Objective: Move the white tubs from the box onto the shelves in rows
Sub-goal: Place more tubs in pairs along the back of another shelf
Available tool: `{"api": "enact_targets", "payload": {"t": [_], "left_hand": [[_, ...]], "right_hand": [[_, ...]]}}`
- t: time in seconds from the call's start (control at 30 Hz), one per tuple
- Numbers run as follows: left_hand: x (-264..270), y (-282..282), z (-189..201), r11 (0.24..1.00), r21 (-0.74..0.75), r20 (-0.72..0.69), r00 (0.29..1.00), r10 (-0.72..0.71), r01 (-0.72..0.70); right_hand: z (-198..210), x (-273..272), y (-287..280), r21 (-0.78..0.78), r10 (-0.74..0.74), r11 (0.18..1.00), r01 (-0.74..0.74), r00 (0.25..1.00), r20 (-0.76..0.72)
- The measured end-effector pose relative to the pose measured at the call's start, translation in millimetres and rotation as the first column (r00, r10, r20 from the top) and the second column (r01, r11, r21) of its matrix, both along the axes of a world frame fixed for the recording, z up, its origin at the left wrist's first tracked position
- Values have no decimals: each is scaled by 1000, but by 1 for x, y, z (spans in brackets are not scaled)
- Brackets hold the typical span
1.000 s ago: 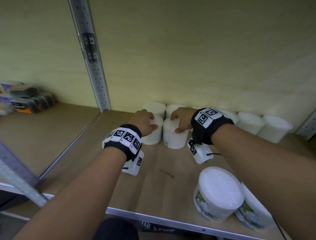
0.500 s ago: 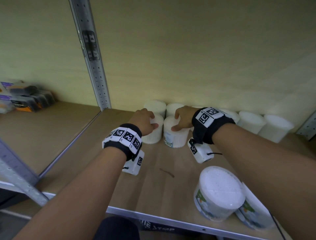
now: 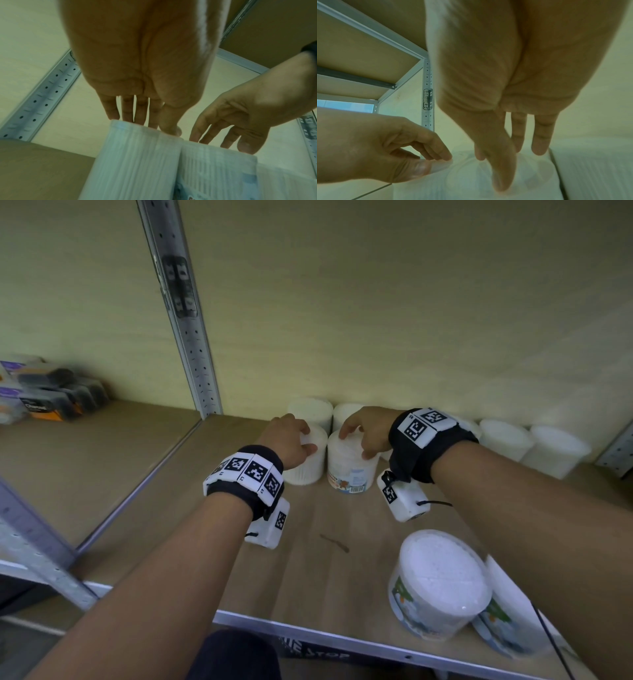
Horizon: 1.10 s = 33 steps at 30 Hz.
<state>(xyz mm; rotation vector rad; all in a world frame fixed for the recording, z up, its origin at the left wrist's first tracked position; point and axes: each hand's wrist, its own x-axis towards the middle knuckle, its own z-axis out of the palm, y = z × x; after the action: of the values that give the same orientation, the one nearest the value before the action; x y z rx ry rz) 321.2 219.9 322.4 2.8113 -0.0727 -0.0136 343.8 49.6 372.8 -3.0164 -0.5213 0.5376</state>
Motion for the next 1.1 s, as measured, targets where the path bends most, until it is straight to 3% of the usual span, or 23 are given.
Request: {"api": "enact_targets", "payload": {"t": [0.17,0.4,1.1], "left_hand": [[0,0,0,1000,-8,-10,1000,0,0],[0,0,-1,1000,6,-10,1000,-4,4],[3,1,-2,999,25,-7,1000,-29,29]], "right_hand": [[-4,5,5,31,-57,998,55,994,94],[-13,8,8,-47,-83,995,86,994,65],[-9,8,-4,-65,67,996,-61,994,83]]}}
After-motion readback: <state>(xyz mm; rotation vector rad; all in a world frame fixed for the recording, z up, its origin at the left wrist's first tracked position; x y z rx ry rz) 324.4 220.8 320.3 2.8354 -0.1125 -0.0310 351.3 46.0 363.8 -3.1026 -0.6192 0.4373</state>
